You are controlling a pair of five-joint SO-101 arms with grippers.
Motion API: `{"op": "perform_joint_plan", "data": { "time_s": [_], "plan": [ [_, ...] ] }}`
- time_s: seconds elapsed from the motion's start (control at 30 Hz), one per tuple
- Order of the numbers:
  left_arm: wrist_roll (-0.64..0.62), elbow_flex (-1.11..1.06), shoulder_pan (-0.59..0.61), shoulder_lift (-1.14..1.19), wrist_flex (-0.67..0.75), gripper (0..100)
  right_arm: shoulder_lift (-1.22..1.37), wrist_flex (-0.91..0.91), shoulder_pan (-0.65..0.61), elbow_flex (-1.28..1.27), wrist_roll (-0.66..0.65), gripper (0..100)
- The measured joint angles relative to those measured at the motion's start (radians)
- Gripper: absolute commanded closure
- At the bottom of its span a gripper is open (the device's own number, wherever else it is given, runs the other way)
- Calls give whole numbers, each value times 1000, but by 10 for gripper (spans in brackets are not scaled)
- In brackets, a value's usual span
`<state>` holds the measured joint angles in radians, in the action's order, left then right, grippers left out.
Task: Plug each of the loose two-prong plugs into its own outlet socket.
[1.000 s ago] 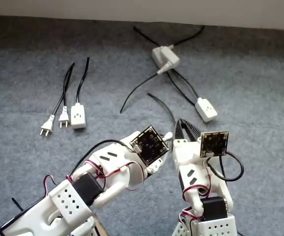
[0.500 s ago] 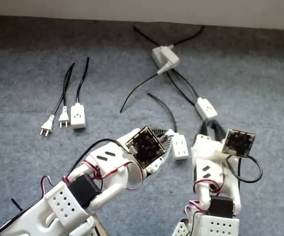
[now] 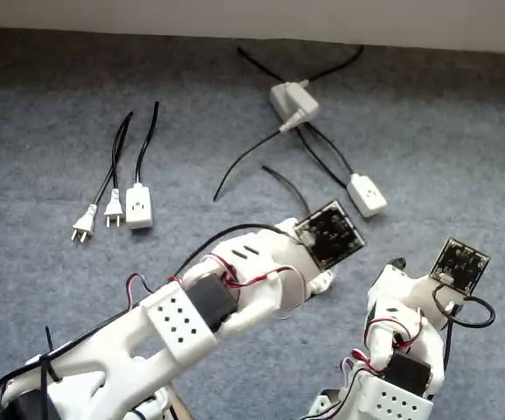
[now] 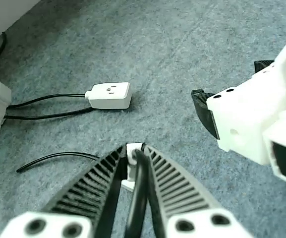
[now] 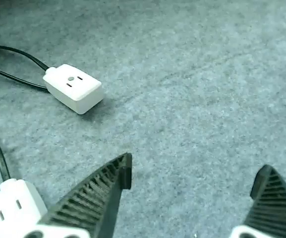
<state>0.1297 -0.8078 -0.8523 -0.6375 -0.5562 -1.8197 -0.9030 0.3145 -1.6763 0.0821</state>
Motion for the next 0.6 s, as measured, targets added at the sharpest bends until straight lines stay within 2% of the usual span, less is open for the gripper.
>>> {"op": "perform_joint_plan", "data": {
  "time_s": [0.2, 0.33, 0.43, 0.6],
  "plan": [
    [64, 38, -63, 103, 0, 995, 0, -32, 48, 0, -68, 630],
    [80, 44, -49, 109, -69, 995, 0, -34, 51, 0, -75, 630],
    [149, 44, -23, 112, -115, 995, 0, -34, 51, 0, -77, 630],
    [184, 44, -21, 114, -124, 995, 0, -34, 55, 0, -77, 630]
  ]
}}
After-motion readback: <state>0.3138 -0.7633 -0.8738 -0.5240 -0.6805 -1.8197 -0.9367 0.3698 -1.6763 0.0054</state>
